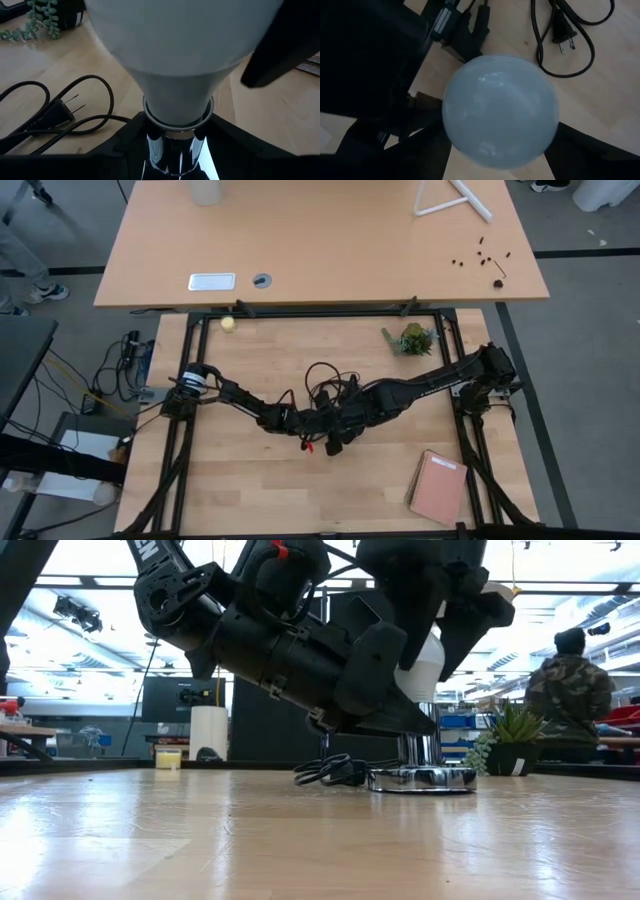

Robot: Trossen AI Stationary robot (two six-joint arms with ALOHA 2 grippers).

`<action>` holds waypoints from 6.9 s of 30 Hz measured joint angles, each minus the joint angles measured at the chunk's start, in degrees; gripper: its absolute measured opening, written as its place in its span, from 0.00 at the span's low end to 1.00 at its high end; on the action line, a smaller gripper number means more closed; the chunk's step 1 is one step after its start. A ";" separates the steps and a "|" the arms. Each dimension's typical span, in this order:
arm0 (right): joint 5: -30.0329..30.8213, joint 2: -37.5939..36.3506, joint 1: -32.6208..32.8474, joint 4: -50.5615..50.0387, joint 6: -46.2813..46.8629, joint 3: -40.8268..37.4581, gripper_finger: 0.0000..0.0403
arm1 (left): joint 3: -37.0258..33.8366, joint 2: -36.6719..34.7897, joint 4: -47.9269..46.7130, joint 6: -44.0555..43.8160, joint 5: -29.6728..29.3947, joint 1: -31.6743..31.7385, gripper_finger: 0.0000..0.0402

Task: Screw lightbulb
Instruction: Remove the white lightbulb from the lamp

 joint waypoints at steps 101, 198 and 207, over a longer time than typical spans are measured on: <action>9.97 -0.46 3.76 8.03 -15.09 -4.54 0.93 | 0.13 -0.11 -0.72 3.30 0.13 -0.74 0.46; 0.01 -25.99 2.79 51.13 -75.37 -42.44 0.83 | 0.09 -0.13 -1.86 12.26 13.10 -0.76 0.46; 0.26 -26.45 4.98 46.11 -60.45 -42.53 0.89 | 0.11 -0.13 -1.84 12.10 12.16 -0.79 0.46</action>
